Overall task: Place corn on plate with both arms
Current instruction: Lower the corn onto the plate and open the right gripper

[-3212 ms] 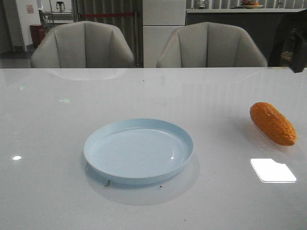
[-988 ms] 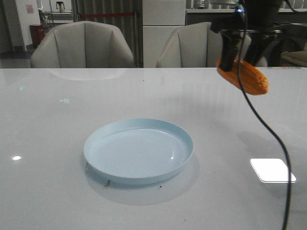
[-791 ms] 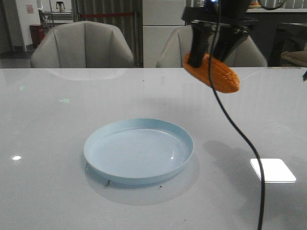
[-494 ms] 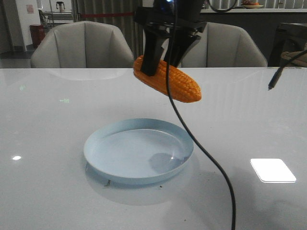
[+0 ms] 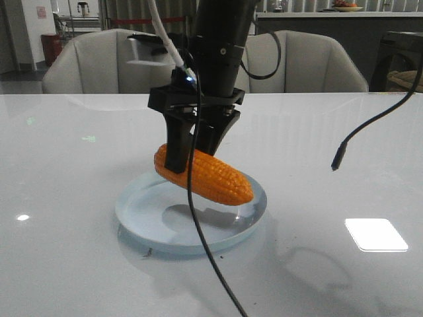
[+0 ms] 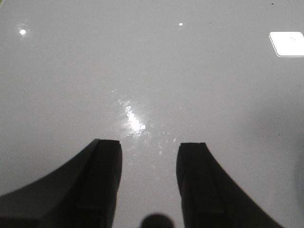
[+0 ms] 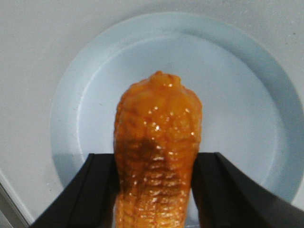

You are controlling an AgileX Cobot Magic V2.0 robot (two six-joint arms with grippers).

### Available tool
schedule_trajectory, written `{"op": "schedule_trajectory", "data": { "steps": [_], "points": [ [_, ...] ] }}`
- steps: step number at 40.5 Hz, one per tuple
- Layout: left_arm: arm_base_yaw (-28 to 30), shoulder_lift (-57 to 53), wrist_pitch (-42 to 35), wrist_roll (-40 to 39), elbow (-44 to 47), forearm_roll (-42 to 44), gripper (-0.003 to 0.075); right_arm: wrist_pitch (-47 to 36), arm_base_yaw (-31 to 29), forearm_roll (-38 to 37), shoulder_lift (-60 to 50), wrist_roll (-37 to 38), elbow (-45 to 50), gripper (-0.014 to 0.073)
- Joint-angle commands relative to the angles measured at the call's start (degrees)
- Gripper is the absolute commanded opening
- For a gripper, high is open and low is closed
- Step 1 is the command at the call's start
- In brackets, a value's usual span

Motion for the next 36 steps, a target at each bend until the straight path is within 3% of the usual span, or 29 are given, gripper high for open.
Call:
{"op": "schedule_trajectory", "data": {
  "steps": [1, 10, 13, 18, 21, 24, 36],
  "points": [
    [0.12, -1.43, -4.21, -0.7, -1.43, -1.16, 0.0347, -0.39, -0.12, 0.82, -2.45, -0.63, -1.78, 0.0061],
    [0.12, -1.43, -4.55, -0.7, -1.43, -1.16, 0.0347, -1.06, -0.18, 0.82, -2.17, -0.63, -1.78, 0.009],
    [0.12, -1.43, -4.55, -0.7, -1.43, -1.16, 0.0347, -0.81, -0.18, 0.82, -2.17, -0.63, -1.78, 0.0185],
    [0.12, -1.43, -4.55, -0.7, -1.43, -1.16, 0.0347, -0.74, -0.18, 0.87, -2.17, -0.63, -1.78, 0.0442],
    [0.12, -1.43, -4.55, -0.7, -1.43, -1.16, 0.0347, -0.48, -0.18, 0.87, -2.17, -0.63, -1.78, 0.0541],
    [0.12, -1.43, -4.42, -0.7, -1.43, -1.16, 0.0347, 0.05, -0.18, 1.13, -2.31, -0.63, -1.78, 0.0579],
    [0.12, -1.43, -4.06, -0.7, -1.43, -1.16, 0.0347, -1.2, -0.24, 1.5, -6.34, -0.63, -1.9, 0.0577]
  ]
}}
